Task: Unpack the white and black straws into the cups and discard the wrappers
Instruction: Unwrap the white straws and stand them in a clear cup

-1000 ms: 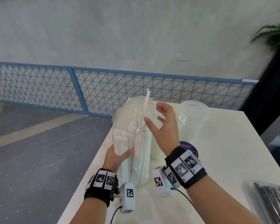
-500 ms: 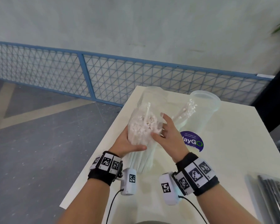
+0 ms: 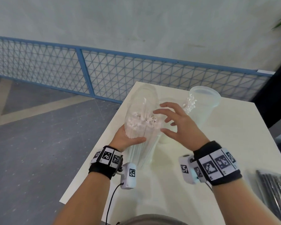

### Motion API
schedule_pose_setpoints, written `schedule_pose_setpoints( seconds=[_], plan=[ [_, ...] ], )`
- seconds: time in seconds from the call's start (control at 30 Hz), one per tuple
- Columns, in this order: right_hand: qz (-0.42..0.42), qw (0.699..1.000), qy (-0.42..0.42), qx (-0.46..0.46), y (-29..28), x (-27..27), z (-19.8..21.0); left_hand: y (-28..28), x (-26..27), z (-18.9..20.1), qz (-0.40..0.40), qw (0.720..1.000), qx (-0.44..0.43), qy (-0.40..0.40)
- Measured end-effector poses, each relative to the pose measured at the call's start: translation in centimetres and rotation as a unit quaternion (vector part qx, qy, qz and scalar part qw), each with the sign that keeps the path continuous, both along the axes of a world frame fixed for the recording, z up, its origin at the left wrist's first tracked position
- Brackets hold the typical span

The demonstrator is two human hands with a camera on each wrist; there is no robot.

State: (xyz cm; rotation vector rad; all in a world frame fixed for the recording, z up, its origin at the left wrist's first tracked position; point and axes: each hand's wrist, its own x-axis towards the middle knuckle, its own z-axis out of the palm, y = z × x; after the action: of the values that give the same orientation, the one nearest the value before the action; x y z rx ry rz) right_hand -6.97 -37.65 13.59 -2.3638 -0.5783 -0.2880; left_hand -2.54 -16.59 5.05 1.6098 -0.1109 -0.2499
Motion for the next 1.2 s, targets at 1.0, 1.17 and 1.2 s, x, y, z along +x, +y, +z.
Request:
schedule_pose_setpoints(
  seconds=[1.0, 1.17, 1.2],
  plan=[
    [-0.076, 0.992, -0.061, -0.076, 2.0, 0.9, -4.5, -0.6, 0.5, -1.0, 0.059, 0.997, -0.02, -0.047],
    [-0.15, 0.986, 0.074, 0.012, 2.8, 1.2, -3.5, -0.8, 0.2, -1.1, 0.024, 0.998, -0.041, -0.043],
    [-0.146, 0.986, 0.076, 0.01, 2.8, 1.3, -3.5, -0.8, 0.2, -1.1, 0.019, 0.998, -0.043, -0.042]
  ],
)
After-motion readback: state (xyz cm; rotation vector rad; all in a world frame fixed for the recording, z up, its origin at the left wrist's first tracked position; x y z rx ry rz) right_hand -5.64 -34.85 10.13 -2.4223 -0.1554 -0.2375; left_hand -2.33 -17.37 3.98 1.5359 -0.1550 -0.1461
